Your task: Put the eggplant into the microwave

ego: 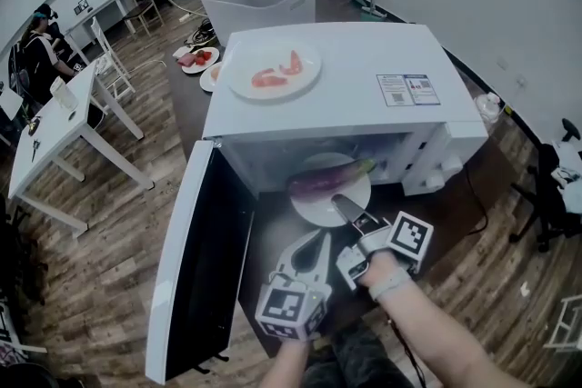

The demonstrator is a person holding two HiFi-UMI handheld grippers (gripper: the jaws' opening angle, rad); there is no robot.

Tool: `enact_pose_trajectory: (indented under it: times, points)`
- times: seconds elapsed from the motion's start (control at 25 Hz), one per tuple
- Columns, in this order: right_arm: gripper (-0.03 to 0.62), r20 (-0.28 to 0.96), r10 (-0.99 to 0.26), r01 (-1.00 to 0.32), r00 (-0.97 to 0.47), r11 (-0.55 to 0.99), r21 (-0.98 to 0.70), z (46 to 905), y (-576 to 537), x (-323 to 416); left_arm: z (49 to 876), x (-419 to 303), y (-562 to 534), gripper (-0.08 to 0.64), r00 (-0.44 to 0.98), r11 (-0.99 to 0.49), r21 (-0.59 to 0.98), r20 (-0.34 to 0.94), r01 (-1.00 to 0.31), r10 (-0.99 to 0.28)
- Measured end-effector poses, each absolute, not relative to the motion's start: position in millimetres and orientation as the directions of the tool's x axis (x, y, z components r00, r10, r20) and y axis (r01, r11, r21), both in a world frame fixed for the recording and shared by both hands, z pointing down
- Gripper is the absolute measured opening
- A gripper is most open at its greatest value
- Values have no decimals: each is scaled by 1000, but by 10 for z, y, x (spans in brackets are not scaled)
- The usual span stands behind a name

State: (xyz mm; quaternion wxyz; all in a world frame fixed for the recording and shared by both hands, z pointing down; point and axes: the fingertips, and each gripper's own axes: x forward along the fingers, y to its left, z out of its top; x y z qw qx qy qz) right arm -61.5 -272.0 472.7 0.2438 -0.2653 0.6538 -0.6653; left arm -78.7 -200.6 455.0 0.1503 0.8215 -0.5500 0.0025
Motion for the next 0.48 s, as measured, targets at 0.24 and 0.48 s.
enact_pose_trajectory:
  times: [0.24, 0.48]
  points:
    - [9, 44, -672, -15, -740, -48, -999, 4754, -2811, -652, 4596, -759, -2132, 2, 405, -354, 258, 182, -899, -896]
    - [11, 53, -670, -3, -741, -76, -997, 4802, -2882, -631, 4630, -725, -2215, 2, 419, -365, 263, 191, -893, -888]
